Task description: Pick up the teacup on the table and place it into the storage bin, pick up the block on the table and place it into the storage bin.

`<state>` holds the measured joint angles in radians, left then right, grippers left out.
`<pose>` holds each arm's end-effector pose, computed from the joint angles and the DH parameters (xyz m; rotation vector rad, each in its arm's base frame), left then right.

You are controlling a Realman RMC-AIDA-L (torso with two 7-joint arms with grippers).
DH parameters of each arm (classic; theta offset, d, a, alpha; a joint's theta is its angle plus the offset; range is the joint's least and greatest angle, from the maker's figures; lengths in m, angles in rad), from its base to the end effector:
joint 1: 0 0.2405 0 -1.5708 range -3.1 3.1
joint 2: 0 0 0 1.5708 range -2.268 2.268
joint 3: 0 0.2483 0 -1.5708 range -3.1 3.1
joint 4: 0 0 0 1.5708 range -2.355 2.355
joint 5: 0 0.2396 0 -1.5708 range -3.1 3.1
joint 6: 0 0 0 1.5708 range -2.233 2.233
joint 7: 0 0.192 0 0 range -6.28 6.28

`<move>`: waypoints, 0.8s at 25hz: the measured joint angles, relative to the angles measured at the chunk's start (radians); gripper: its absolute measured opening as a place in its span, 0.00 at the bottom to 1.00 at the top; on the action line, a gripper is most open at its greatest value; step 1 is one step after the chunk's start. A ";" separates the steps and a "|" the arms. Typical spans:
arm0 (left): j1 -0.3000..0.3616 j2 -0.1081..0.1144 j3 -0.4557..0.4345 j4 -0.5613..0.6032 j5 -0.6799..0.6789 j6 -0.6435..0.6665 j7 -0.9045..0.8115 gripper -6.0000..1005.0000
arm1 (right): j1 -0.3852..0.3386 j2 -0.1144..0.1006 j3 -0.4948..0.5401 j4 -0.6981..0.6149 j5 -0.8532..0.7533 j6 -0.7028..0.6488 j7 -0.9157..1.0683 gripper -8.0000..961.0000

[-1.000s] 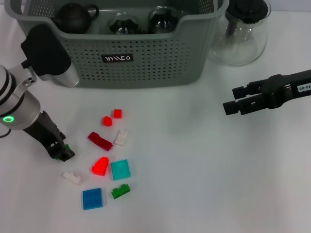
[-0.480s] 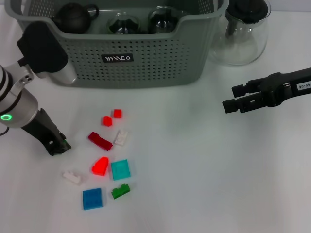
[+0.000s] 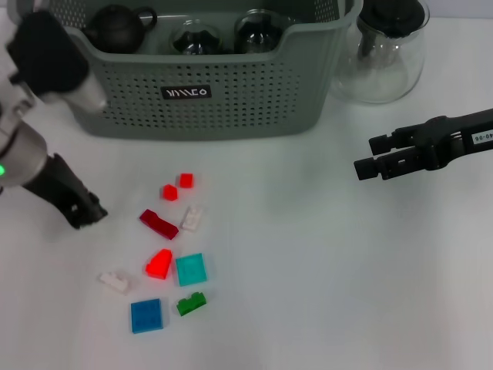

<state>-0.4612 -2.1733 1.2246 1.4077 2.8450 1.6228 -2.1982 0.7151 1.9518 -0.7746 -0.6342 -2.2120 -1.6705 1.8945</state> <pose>-0.2605 0.3574 -0.0123 -2.5954 -0.7694 0.7243 0.2342 0.3841 -0.0169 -2.9130 1.1112 0.3415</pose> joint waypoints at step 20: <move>-0.374 0.176 -0.517 -0.147 -0.721 0.179 -0.028 0.20 | 0.009 -0.004 0.000 -0.001 -0.002 0.000 0.015 0.98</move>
<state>-0.8348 -1.9971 0.7077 1.2604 2.1241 1.8019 -2.2262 0.7237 1.9480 -0.7746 -0.6353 -2.2135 -1.6707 1.9098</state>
